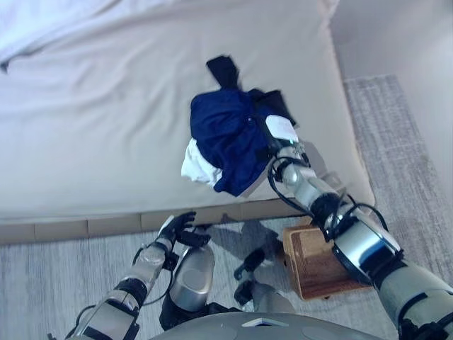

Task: Pick up the clothes from the bed and place them into the basket

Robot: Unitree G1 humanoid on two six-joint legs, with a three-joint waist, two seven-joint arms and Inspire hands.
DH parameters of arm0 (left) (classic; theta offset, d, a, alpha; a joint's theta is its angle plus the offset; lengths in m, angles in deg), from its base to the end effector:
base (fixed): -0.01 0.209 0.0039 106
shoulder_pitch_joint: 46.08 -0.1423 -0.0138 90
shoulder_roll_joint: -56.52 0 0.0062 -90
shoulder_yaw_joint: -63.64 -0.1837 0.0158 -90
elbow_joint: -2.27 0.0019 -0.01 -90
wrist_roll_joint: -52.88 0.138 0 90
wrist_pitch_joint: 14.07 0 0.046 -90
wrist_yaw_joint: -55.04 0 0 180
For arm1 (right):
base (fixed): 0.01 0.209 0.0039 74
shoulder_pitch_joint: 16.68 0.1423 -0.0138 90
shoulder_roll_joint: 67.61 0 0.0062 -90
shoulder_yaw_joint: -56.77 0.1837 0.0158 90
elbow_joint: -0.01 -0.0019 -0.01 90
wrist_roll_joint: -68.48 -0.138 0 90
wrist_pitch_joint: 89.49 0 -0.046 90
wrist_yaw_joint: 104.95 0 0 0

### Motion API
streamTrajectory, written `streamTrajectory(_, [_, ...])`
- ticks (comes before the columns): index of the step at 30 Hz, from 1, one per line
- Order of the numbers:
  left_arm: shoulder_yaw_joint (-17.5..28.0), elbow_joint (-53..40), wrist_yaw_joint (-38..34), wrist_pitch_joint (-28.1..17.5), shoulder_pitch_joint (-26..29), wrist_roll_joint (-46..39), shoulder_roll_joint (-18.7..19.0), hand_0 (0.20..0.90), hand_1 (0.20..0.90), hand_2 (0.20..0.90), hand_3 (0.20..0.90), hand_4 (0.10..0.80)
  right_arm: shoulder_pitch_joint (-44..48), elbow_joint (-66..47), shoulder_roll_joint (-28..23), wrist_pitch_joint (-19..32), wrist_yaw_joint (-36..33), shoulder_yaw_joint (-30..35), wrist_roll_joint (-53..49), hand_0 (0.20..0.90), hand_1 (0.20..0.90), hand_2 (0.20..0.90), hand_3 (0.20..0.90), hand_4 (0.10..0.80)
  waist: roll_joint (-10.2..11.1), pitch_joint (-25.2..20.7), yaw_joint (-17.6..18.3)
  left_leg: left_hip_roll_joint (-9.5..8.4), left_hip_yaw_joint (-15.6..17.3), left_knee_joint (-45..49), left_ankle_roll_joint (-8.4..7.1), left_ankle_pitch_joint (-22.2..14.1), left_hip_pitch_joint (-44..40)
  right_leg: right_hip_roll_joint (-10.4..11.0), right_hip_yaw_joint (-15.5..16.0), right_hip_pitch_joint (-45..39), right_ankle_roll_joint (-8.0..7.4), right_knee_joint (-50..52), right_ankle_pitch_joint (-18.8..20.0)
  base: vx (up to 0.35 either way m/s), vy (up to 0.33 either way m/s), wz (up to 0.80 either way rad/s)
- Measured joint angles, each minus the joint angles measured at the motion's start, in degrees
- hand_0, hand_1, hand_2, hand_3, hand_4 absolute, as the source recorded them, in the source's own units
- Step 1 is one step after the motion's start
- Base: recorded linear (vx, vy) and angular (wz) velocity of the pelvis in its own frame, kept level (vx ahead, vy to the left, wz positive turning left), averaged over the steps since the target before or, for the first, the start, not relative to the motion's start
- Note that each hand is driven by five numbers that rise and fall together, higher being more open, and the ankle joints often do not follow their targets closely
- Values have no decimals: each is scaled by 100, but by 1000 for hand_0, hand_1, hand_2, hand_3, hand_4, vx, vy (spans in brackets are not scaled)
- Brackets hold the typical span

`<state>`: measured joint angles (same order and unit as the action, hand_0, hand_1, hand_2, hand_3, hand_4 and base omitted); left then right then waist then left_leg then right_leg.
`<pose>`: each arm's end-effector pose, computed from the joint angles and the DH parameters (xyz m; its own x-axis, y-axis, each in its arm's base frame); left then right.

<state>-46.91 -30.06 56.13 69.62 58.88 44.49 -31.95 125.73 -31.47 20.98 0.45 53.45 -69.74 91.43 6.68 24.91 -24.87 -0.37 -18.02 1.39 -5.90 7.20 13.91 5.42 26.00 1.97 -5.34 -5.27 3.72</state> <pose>0.1961 0.2042 -0.0624 0.7679 -0.0260 -0.6401 0.2522 0.9307 0.2647 0.3412 -0.1356 0.0883 0.9917 0.0978 0.0836 0.0426 0.3632 -0.9307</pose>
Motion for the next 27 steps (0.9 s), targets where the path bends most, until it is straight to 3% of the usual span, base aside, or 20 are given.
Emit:
streamTrajectory(3, [1, 95, -55, 2, 36, 1, 389, 900, 900, 900, 900, 800, 420, 344, 9, -117, -13, 34, -249, 900, 900, 900, 900, 800, 138, 235, -108, -74, -49, 215, -97, -73, 214, 37, 73, 88, -1, 42, -1, -14, 56, 14])
streamTrajectory(10, [20, 336, -69, -24, -92, -12, 698, 900, 900, 900, 900, 800, 1302, 1106, -165, -613, 344, 195, -381, 900, 900, 900, 900, 800, 151, 417, -293, -150, -166, 756, -136, -324, 1145, 188, 133, 940, -34, 501, -49, -23, 32, 4])
streamTrajectory(11, [-15, 301, -68, -25, -96, -19, 690, 900, 900, 900, 900, 800, 1366, 1128, -188, -735, 367, 188, -380, 498, 498, 498, 431, 331, 151, 417, -290, -170, -165, 798, -124, -294, 1265, 172, 138, 1067, -41, 594, -54, -53, 1, 5])
streamTrajectory(12, [5, 84, -67, -21, -149, -30, 695, 900, 900, 900, 900, 800, 1502, 1201, -211, -930, 441, 172, -373, 300, 300, 300, 200, 100, 153, 416, -318, -179, -194, 904, -81, -322, 1448, 210, 140, 1259, -30, 762, -112, -68, -2, 7])
streamTrajectory(16, [-20, -552, -53, -66, -174, -164, 689, 900, 900, 900, 900, 800, 1891, 1321, -237, -1307, 370, 130, -482, 300, 300, 300, 200, 100, 151, 417, -342, -238, -230, 1171, -51, -342, 1777, 291, 139, 1560, -32, 969, -143, -77, -6, 0])
streamTrajectory(19, [-23, -812, -62, -119, -97, -265, 679, 900, 900, 900, 900, 800, 1984, 1308, -302, -1203, -142, 164, -926, 300, 300, 300, 200, 100, 151, 417, -311, -264, -225, 1251, -35, -351, 1897, 320, 107, 1690, -37, 1052, -146, -34, -63, -5])
streamTrajectory(21, [-53, -857, -121, -75, -82, -272, 694, 900, 900, 900, 900, 800, 1891, 1169, -301, -857, -684, 259, -1284, 300, 300, 300, 200, 100, 151, 417, -300, -258, -157, 1331, -10, -367, 1898, 314, -18, 1716, -36, 1092, -146, -29, -88, -15])
streamTrajectory(23, [-59, -806, -190, 3, -83, -269, 704, 900, 900, 900, 900, 800, 1778, 703, -332, -734, -960, 304, -1373, 300, 300, 300, 200, 100, 156, 414, -229, -241, -80, 1383, 25, -389, 1888, 308, -113, 1746, -36, 1100, -145, -92, -57, -24])
streamTrajectory(25, [-124, -484, -304, 113, -63, -225, 756, 900, 900, 900, 900, 800, 1393, -946, -523, -683, -1307, 298, -1473, 300, 300, 300, 200, 100, 201, 436, -83, -178, 165, 1470, 78, -388, 1833, 262, -369, 1742, -8, 1075, -82, -144, -1, -48])
streamTrajectory(27, [-136, -279, -347, 179, -84, -143, 762, 900, 900, 900, 900, 800, 1262, -1677, -562, -641, -1479, 304, -1469, 300, 300, 300, 200, 100, 237, 455, 53, -128, 386, 1469, 122, -417, 1659, 210, -596, 1646, 10, 1018, -29, -17, -7, -56])
